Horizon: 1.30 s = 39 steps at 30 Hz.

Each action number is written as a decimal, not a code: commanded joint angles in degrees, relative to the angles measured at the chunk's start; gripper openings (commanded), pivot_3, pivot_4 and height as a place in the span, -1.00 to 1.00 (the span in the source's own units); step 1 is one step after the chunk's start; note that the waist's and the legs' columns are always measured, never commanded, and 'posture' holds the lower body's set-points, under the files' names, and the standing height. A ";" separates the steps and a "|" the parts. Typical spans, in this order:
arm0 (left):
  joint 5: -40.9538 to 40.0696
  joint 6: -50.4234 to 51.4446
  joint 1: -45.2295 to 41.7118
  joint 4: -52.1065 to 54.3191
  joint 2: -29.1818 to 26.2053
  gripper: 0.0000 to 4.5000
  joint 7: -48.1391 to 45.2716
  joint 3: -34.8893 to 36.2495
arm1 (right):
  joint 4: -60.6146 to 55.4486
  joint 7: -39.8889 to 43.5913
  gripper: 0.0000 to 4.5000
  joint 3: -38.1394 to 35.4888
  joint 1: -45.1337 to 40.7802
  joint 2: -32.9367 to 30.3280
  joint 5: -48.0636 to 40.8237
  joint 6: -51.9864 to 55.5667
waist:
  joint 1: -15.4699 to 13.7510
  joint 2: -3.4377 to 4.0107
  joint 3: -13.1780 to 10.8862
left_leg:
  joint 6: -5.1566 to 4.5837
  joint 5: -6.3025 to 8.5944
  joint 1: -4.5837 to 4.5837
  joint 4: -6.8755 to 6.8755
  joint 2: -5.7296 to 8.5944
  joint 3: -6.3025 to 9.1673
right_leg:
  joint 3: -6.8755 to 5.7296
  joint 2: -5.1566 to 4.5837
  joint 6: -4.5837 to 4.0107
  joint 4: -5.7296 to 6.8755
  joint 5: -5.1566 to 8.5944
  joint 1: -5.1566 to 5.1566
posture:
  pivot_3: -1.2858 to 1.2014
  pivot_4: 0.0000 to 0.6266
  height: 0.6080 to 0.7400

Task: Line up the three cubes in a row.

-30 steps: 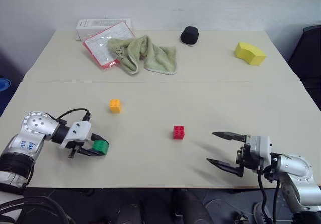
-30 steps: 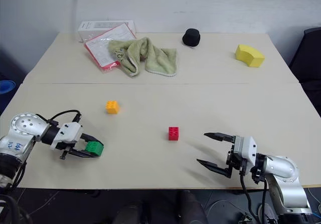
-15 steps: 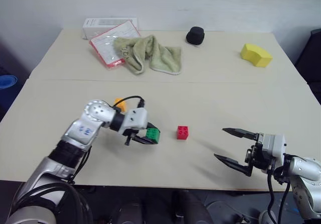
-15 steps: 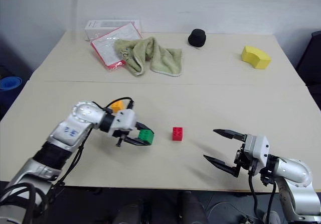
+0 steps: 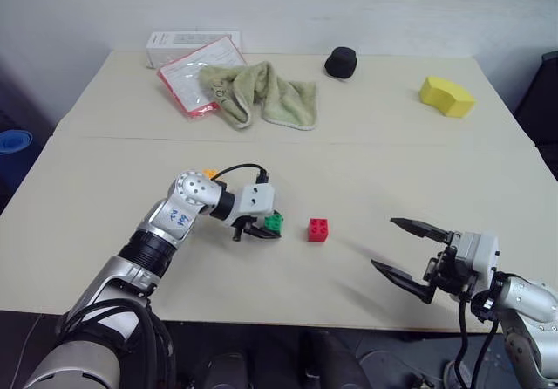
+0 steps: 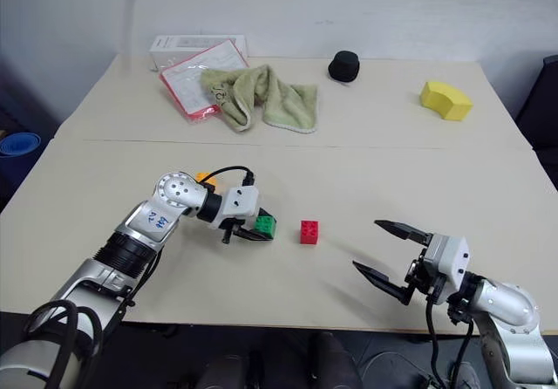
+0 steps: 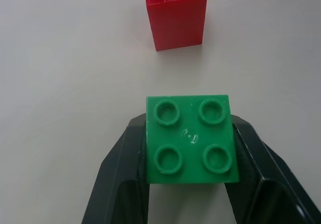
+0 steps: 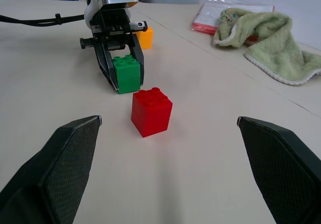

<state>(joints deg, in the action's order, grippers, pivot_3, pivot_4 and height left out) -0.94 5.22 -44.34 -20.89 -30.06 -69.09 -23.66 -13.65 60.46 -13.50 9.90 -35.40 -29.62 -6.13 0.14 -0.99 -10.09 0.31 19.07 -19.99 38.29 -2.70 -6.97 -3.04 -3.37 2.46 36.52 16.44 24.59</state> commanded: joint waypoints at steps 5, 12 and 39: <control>0.56 4.33 1.74 4.00 -1.99 -0.33 -3.82 0.27 | -0.32 0.05 1.00 0.97 -0.97 0.94 0.59 -1.67 | 0.07 0.00 0.00 | 0.02 -0.01 0.00 0.00 -0.03 0.00 | 0.01 0.04 0.00 0.01 0.00 0.01 | 0.03 -0.52 1.00; 1.08 5.27 2.21 4.05 -0.95 0.09 0.16 2.27 | 1.03 0.34 1.00 2.02 -1.70 1.44 1.18 -2.32 | 0.05 0.00 0.00 | 0.01 0.00 0.00 0.00 -0.02 0.01 | 0.01 0.02 0.00 0.00 0.00 0.01 | 0.03 -0.52 1.00; -20.78 -1.13 49.10 23.68 -6.01 1.00 19.48 54.86 | 6.38 3.87 1.00 6.32 -11.71 6.59 -0.41 -5.48 | 1.31 0.00 0.00 | -0.31 0.22 0.16 -0.17 -0.10 0.04 | -0.03 -0.20 -0.03 0.00 0.01 -0.04 | 0.03 -0.52 1.00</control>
<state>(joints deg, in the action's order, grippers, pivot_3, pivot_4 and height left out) -20.01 5.57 3.11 4.52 -37.01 -54.24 24.82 -7.46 64.10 -6.87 -1.47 -29.18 -30.17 -9.74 1.45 -0.99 -10.09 -0.01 19.31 -19.78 38.11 -2.80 -6.94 -3.07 -3.58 2.43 36.53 16.45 24.52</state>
